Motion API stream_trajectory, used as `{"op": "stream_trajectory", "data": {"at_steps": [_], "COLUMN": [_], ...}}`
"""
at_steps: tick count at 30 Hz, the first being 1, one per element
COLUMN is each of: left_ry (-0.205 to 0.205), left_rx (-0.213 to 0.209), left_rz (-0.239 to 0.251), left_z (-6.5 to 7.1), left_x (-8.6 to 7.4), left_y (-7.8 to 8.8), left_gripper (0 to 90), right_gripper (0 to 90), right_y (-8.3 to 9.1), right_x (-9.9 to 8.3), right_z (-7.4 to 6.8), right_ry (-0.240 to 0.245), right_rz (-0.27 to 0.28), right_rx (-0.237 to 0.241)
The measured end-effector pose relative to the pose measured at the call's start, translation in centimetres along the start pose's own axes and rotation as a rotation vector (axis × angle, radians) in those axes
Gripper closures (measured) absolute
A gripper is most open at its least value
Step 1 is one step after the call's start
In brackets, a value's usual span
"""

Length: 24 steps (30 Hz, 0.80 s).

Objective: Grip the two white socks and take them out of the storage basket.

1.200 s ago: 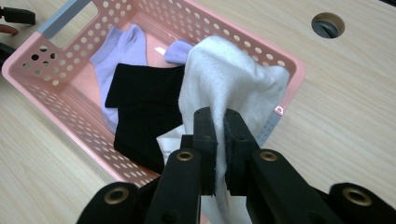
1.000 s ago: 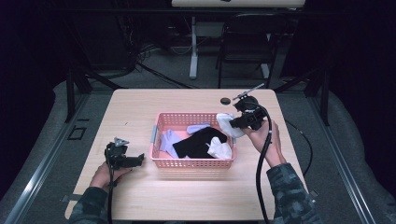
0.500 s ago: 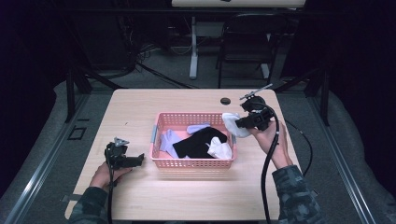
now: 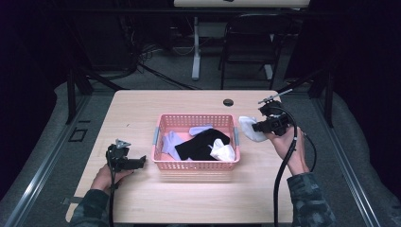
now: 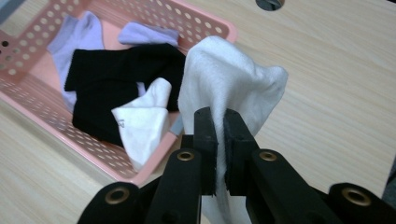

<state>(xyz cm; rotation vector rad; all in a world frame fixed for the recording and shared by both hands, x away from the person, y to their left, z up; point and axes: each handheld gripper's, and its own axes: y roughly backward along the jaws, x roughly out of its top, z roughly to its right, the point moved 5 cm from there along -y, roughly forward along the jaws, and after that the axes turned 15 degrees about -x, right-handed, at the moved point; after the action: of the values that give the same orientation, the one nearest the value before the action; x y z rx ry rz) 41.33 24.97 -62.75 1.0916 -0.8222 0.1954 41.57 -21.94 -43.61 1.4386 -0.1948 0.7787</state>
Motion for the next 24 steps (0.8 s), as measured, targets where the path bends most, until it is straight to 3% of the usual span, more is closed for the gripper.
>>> {"op": "stream_trajectory", "data": {"at_steps": [7, 16, 24], "left_ry": [0.000, 0.001, 0.001], "left_rx": [0.000, 0.000, 0.000], "left_rz": [0.000, 0.000, 0.000], "left_z": [0.0, 0.0, 0.0], "left_x": [0.0, 0.0, 0.0], "left_y": [0.0, 0.0, 0.0], "left_gripper": [0.1, 0.2, 0.2], "right_gripper": [85.8, 85.8, 85.8], "right_y": [-0.4, -1.5, -3.7], "right_x": [-1.5, -3.0, -4.8], "right_z": [1.7, 2.8, 3.4], "right_ry": [-0.045, -0.070, -0.094], "right_rz": [-0.017, -0.065, -0.109], "right_rx": [-0.022, -0.050, -0.044]}}
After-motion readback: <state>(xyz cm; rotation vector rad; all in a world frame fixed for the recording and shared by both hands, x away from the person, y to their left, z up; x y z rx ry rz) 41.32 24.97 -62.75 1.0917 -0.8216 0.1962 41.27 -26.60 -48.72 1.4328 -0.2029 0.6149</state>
